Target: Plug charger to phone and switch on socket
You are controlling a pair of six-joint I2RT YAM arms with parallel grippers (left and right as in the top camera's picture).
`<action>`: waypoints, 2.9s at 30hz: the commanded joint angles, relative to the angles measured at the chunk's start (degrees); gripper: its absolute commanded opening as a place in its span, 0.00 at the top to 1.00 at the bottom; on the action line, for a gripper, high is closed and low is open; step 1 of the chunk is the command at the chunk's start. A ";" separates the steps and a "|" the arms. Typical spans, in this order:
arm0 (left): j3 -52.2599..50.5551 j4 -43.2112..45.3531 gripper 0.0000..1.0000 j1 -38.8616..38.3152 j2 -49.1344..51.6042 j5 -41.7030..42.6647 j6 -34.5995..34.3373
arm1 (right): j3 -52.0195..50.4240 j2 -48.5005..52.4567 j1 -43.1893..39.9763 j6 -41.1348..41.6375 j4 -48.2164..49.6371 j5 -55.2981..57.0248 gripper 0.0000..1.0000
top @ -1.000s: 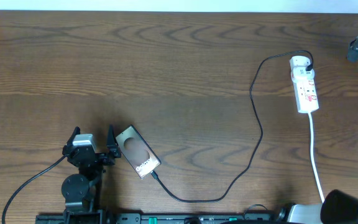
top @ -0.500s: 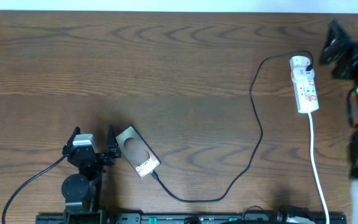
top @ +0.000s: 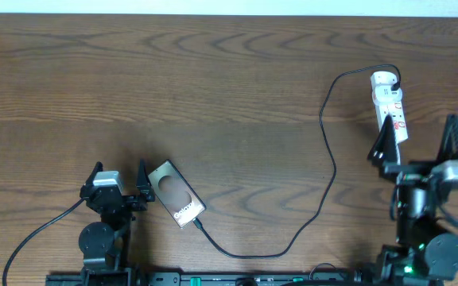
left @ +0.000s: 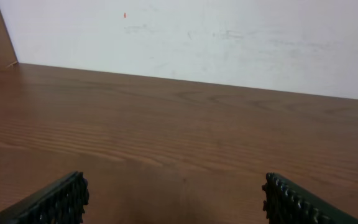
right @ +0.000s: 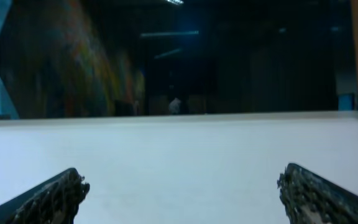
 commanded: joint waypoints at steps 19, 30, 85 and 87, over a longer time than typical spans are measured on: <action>-0.76 -2.29 0.12 -0.22 -0.37 0.72 -0.28 | -15.17 -22.97 4.00 0.28 -26.53 7.32 0.01; -0.76 -2.29 0.12 -0.24 -0.37 0.72 -0.28 | -15.19 -23.67 4.92 0.28 -39.10 7.26 0.01; -0.76 -2.29 0.11 -0.24 -0.37 0.72 -0.28 | -15.19 -23.65 6.14 0.26 -38.93 6.86 0.01; -0.76 -2.29 0.12 -0.24 -0.37 0.72 -0.26 | -15.19 -23.65 6.14 0.26 -38.93 6.86 0.01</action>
